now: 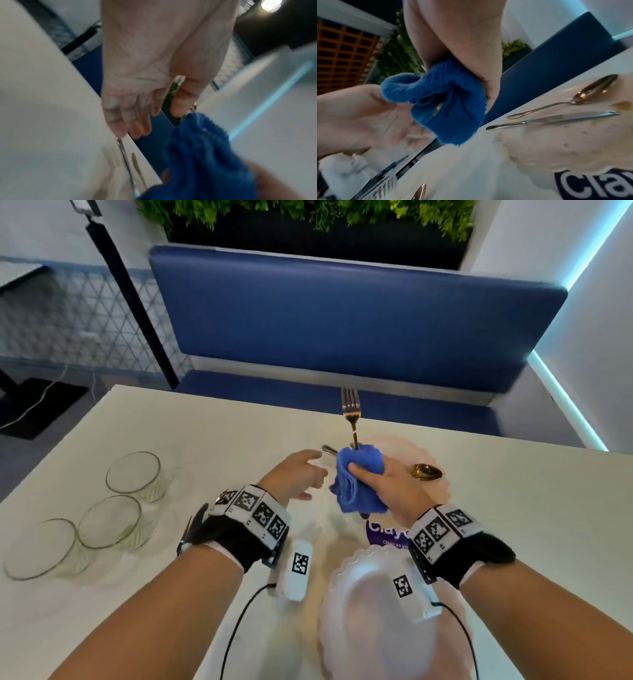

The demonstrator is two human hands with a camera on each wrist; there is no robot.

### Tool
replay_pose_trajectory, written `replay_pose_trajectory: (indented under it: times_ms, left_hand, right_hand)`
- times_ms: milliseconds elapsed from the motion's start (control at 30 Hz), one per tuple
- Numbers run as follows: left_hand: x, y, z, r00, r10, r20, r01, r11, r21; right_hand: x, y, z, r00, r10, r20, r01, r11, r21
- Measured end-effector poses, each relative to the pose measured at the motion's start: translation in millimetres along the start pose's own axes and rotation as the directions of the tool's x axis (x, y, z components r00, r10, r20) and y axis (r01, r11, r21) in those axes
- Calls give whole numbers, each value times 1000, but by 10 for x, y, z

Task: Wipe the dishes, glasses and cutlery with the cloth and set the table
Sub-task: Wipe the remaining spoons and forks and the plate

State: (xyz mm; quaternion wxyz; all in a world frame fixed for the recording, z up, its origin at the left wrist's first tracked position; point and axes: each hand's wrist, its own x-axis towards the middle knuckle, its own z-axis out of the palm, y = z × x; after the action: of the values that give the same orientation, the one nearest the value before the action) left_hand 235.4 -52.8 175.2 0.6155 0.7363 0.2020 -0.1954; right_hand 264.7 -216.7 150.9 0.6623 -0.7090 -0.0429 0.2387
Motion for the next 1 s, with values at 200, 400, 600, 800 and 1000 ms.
replay_pose_trajectory:
  times_ms: [200, 400, 600, 800, 1000]
  left_hand:
    - [-98, -149, -104, 980, 138, -141, -178, 925, -336]
    - [-206, -339, -827, 887, 4, -461, -268, 818, -509]
    - [-284, -985, -1439, 857, 53, -512, -95, 994, -55]
    - [-355, -1540, -1221, 925, 106, -364, 79, 885, 458]
    - [-261, -1508, -1294, 930, 38, -367, 176, 830, 530]
  right_hand:
    - [-38, -5, 571, 987, -48, 156, 99, 935, -340]
    - [-51, 128, 837, 935, 102, 341, 29, 933, -359]
    - [75, -10, 707, 969, 56, 241, -53, 998, -20]
    - [204, -132, 595, 984, 46, 173, -63, 993, 96]
    - [266, -125, 322, 993, 48, 104, -56, 996, 75]
